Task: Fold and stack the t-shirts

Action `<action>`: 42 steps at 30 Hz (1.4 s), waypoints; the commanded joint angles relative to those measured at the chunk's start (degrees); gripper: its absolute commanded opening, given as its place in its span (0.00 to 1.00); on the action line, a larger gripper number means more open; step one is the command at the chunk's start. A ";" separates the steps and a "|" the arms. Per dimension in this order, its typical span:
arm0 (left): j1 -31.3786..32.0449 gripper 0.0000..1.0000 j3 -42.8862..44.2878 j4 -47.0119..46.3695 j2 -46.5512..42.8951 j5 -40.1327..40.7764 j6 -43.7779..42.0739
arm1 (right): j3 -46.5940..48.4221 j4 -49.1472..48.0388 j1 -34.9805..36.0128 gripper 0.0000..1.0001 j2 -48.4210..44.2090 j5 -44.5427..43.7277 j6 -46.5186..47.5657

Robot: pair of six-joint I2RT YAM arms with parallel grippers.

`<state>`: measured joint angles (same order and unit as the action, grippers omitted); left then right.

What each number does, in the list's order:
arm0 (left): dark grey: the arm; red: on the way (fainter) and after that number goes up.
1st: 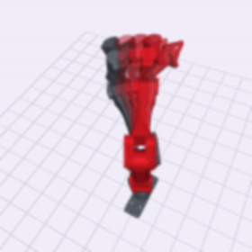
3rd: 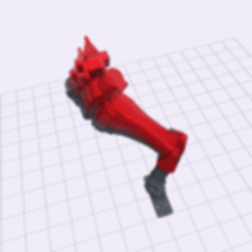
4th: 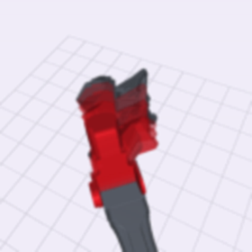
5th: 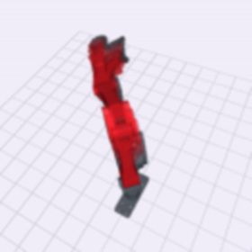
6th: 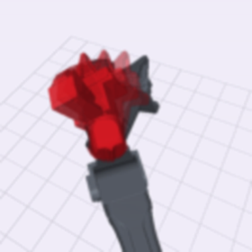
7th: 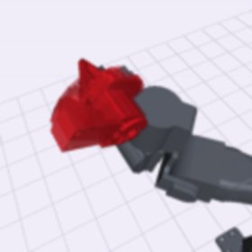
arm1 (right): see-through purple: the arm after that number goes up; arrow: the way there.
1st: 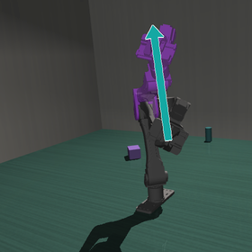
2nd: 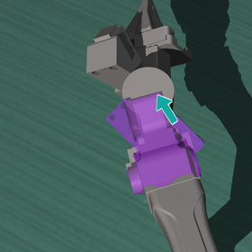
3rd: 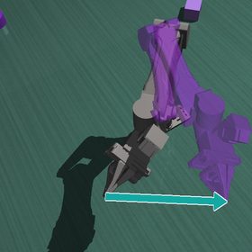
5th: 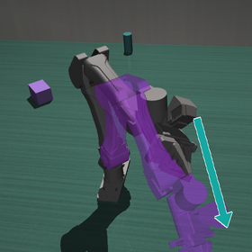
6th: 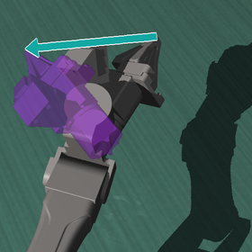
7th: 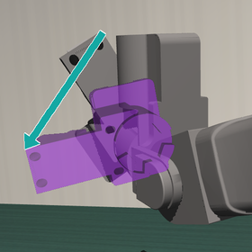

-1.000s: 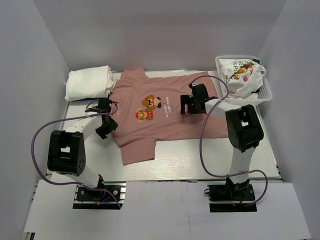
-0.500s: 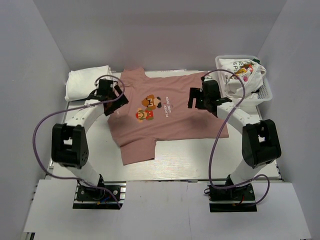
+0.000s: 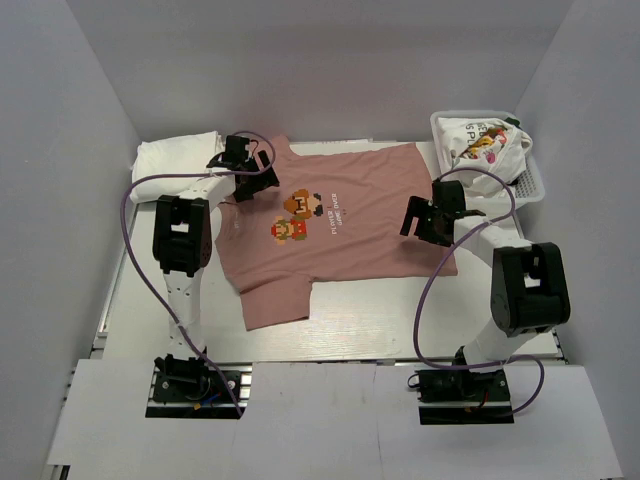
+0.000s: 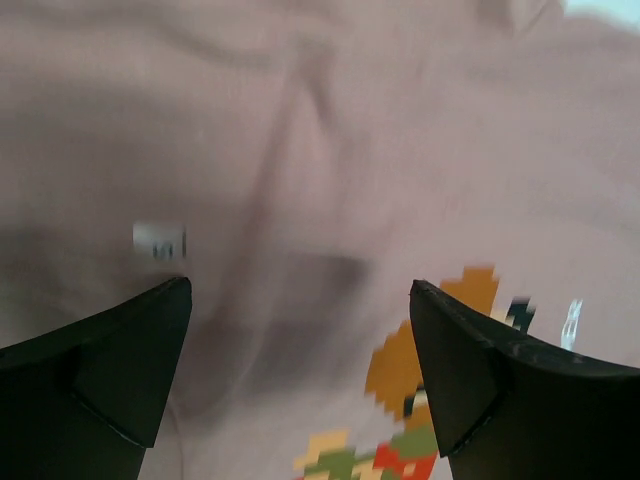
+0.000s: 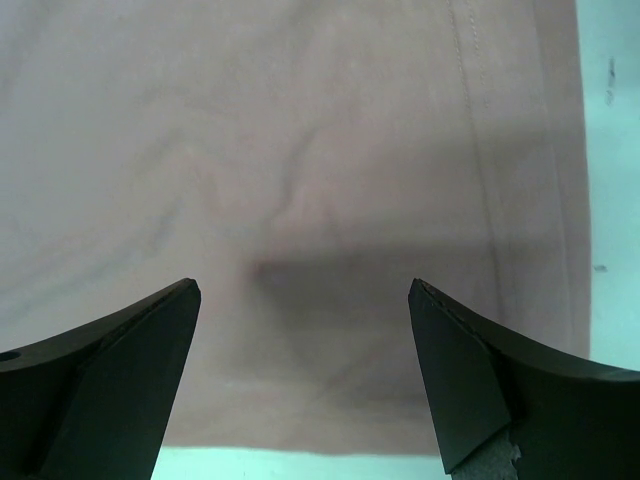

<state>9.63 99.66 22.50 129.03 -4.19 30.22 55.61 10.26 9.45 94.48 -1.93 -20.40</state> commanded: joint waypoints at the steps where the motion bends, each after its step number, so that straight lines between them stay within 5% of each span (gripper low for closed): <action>1: 0.39 1.00 5.54 2.01 2.97 1.20 -2.44 | -1.55 0.99 -0.57 0.90 -5.34 0.79 0.63; 8: 0.39 1.00 18.89 4.47 13.77 -3.88 -5.78 | -7.00 -0.15 -1.19 0.90 -14.03 0.01 -0.60; 14: 0.39 1.00 21.28 3.78 10.38 -9.96 -9.20 | -10.26 -2.43 -1.98 0.90 -19.50 -2.99 -3.41; 22: 0.39 1.00 -4.88 3.33 -18.78 -10.05 -8.34 | -13.60 -5.52 -2.34 0.90 -23.28 -0.78 -7.97; 27: 0.39 1.00 -35.37 -0.09 -46.00 -11.20 1.24 | -16.33 -7.10 -2.77 0.90 -23.99 -1.67 -10.97; 34: 0.92 1.00 -50.23 20.29 -57.30 -6.27 4.50 | -18.34 -8.94 -3.21 0.90 -25.83 -6.85 -15.10; 38: 1.44 1.00 -59.56 21.53 -64.95 -10.49 4.50 | -19.05 -9.04 -3.56 0.90 -26.97 -8.78 -15.19; 42: 1.45 1.00 -67.82 15.32 -63.21 -15.31 8.44 | -18.70 -7.80 -4.09 0.90 -27.15 -10.11 -15.54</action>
<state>10.76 35.16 41.63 65.71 -14.57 35.53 36.84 3.88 5.89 68.62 -9.26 -34.59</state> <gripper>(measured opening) 0.996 0.905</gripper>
